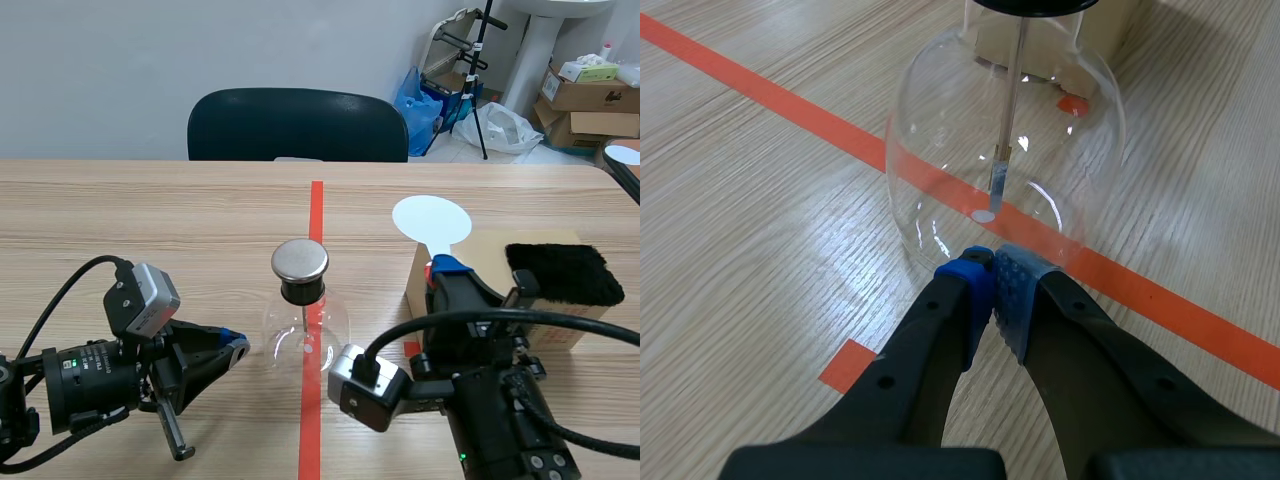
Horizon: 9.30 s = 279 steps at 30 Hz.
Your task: Do the electroscope experiment
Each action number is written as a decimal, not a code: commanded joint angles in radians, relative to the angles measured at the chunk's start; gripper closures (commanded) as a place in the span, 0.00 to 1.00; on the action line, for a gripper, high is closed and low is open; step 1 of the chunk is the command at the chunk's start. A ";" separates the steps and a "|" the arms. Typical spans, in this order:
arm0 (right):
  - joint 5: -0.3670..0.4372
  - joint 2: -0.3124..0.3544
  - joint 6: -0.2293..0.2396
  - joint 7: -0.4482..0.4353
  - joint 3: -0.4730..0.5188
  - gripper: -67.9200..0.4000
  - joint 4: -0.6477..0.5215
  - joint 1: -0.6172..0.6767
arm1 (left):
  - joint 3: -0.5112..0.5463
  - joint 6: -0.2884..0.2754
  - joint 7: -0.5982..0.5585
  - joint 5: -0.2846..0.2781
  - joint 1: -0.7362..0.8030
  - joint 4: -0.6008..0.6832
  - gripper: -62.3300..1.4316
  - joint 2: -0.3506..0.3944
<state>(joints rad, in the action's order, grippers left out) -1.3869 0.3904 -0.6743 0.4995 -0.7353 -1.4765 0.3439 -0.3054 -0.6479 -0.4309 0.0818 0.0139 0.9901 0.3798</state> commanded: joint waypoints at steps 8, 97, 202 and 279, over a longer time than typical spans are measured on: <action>-0.004 0.003 -0.014 0.096 0.002 0.98 -0.005 -0.014 | 0.001 0.002 -0.014 -0.010 -0.003 0.016 0.93 -0.002; -0.004 0.003 -0.014 -0.052 0.002 0.98 -0.005 -0.014 | 0.001 0.002 -0.015 -0.010 -0.003 0.016 0.93 -0.002; 0.004 0.003 -0.014 0.052 0.002 0.98 -0.005 -0.014 | 0.001 0.002 -0.015 -0.010 -0.003 0.016 0.93 -0.002; 0.139 -0.202 -0.109 -0.593 0.611 0.98 -0.010 0.238 | 0.001 0.002 -0.021 -0.010 -0.003 0.016 0.93 -0.003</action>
<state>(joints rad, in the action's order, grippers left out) -1.2598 0.1875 -0.7219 -0.0864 -0.1291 -1.4765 0.5934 -0.3054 -0.6479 -0.4385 0.0822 0.0139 0.9901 0.3794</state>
